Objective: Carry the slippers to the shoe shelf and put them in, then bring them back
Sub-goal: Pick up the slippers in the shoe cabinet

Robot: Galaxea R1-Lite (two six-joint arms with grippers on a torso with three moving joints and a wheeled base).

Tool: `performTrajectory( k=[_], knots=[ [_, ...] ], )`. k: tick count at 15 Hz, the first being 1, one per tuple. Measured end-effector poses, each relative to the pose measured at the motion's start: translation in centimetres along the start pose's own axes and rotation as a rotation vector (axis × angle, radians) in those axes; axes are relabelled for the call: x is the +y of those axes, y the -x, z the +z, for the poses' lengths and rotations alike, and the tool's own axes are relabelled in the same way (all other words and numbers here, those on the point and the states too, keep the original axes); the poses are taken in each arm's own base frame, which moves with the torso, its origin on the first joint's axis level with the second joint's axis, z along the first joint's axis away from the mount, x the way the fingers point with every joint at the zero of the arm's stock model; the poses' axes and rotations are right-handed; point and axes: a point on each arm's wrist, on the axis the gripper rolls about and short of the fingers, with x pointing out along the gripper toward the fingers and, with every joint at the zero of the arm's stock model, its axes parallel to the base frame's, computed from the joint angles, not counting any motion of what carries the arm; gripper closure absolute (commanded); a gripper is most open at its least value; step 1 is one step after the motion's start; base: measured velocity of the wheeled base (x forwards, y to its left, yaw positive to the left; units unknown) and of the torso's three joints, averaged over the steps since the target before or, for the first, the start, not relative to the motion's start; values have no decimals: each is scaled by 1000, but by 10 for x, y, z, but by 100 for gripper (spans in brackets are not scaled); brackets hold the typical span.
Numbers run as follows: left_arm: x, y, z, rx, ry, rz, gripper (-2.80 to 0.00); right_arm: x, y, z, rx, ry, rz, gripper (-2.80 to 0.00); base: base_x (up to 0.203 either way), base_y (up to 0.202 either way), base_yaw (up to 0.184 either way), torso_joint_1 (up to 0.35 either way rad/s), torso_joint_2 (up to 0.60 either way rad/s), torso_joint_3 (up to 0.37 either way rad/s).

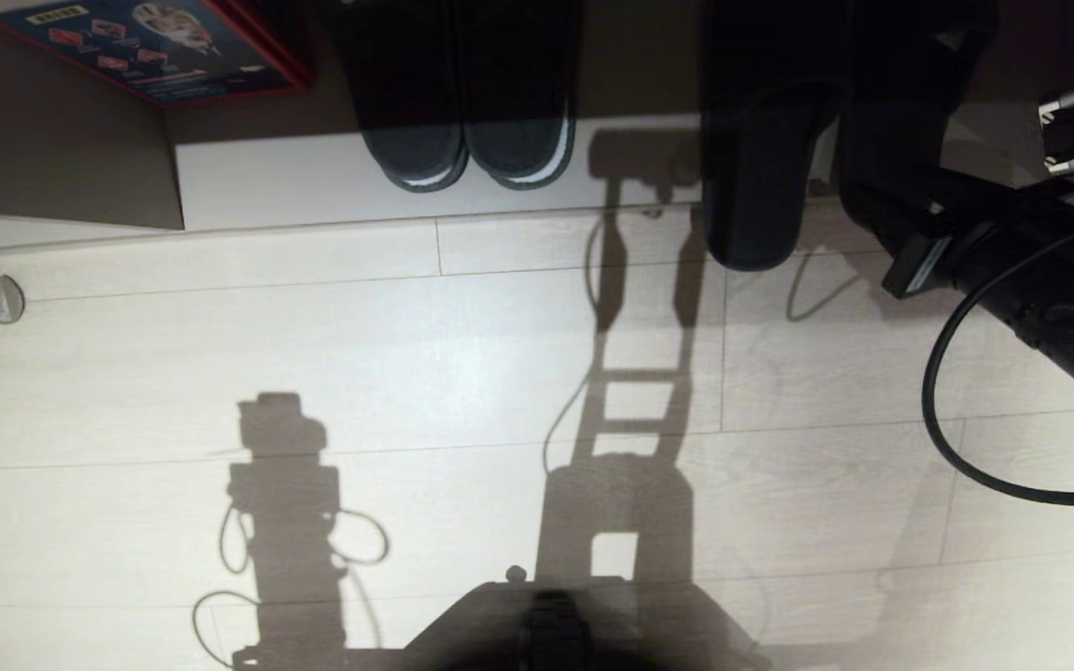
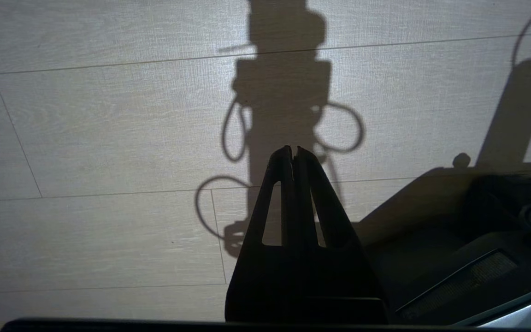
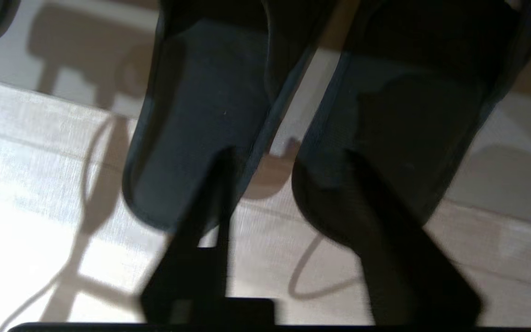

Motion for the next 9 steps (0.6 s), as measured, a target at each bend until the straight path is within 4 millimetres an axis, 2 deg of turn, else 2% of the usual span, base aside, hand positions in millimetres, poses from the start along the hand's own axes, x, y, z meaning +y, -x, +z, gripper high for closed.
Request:
performTrajectory(
  k=[5, 9],
  knots=[
    [0, 0, 0, 0, 1, 0, 0, -1, -11, 4, -29, 8, -16, -280, 0, 0, 0, 0, 0, 0],
    [0, 0, 0, 0, -1, 2, 0, -3, -30, 3, -126, 13, -121, -280, 0, 0, 0, 0, 0, 0]
  ],
)
